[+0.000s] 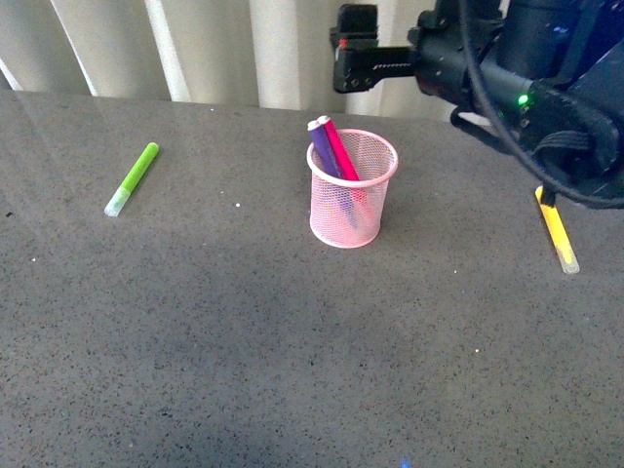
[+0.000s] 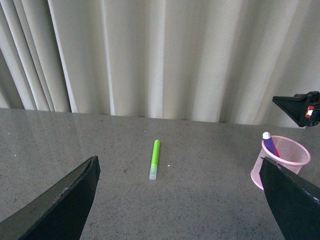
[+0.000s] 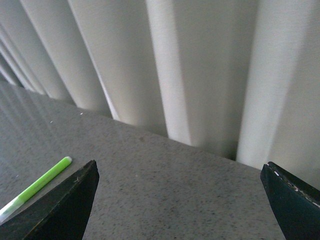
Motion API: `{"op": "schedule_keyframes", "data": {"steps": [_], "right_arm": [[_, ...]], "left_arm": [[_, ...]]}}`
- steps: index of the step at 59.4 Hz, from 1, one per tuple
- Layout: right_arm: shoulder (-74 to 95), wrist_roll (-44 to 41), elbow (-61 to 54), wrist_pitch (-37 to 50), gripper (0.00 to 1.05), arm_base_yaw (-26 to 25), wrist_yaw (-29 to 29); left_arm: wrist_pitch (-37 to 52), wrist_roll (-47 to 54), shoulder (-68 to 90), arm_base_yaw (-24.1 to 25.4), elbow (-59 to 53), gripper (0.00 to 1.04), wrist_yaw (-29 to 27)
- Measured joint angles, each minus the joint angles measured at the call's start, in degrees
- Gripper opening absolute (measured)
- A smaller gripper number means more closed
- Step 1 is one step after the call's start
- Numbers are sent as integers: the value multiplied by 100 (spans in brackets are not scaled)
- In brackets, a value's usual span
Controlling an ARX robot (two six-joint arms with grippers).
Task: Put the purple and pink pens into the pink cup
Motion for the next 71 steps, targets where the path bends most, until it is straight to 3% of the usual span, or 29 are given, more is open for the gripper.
{"op": "schedule_keyframes", "data": {"steps": [14, 26, 35, 47, 59, 71], "right_arm": [[-1794, -420, -1276, 59, 98, -669, 643], [-4109, -555, -2918, -376, 98, -1637, 654], [-5455, -584, -3836, -726, 98, -2238, 323], [-6389, -643, -4636, -896, 98, -2653, 232], [-6985, -636, -5171, -1318, 68, -2577, 136], [-7753, -638, -5598, -1648, 28, -2310, 387]], "left_arm": [[0, 0, 0, 0, 0, 98, 2], [0, 0, 0, 0, 0, 98, 2], [0, 0, 0, 0, 0, 98, 2], [0, 0, 0, 0, 0, 98, 2], [0, 0, 0, 0, 0, 98, 2], [0, 0, 0, 0, 0, 98, 2]]}}
